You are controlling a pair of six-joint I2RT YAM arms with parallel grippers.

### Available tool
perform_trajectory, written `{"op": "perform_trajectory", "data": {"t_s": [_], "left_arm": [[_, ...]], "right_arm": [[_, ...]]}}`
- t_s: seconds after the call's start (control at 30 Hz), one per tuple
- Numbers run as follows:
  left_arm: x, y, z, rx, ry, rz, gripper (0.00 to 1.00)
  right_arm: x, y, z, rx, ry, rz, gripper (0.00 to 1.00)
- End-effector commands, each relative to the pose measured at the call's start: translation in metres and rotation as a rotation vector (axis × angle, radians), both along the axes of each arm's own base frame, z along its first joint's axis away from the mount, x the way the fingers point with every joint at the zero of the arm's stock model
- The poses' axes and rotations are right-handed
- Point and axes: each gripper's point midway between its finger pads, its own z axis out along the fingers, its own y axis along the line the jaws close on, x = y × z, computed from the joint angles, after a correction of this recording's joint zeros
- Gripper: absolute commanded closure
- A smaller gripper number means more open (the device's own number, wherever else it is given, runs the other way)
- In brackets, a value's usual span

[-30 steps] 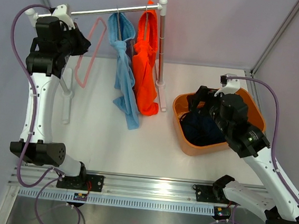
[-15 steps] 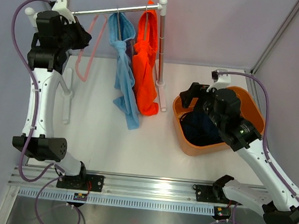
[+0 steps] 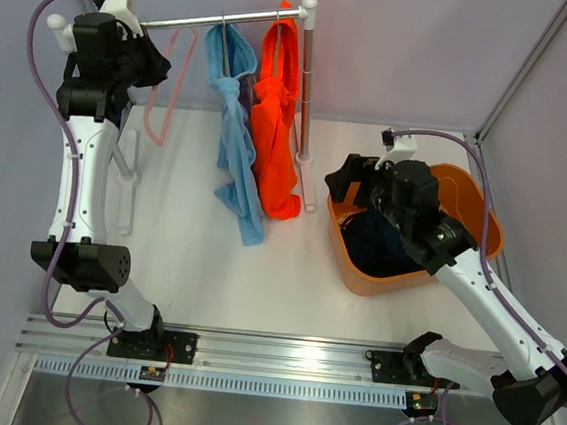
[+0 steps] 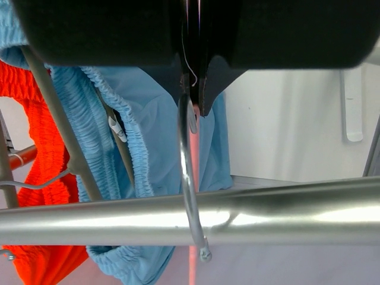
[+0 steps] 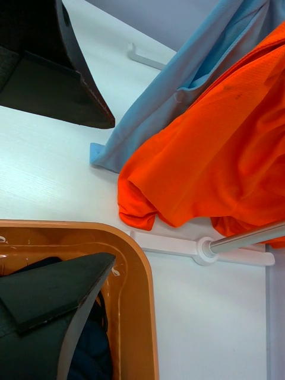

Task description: Remove the shorts from the hanger

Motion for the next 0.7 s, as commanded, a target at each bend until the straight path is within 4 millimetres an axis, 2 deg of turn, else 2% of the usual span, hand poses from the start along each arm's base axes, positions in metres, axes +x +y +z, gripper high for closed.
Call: {"op": "perform_trajectory", "data": {"t_s": [0.0,0.4,0.57,0.67], "left_arm": [[0.006,0.014,0.023,0.012,-0.077,0.055,1.00],[0.015,0.042,0.014,0.028,-0.049,0.196,1.00],[0.011,0.051,0.013,0.020,-0.035,0.258,1.00],[0.005,0.058,0.008,0.021,-0.014,0.302,0.96]], "right_arm": [[0.002,0.006,0.007,0.030,-0.027,0.022,0.05],[0.006,0.012,-0.002,0.022,-0.003,0.034,0.06],[0.007,0.014,-0.005,0.020,0.006,0.040,0.06],[0.007,0.015,-0.006,0.019,0.009,0.044,0.06]]}}
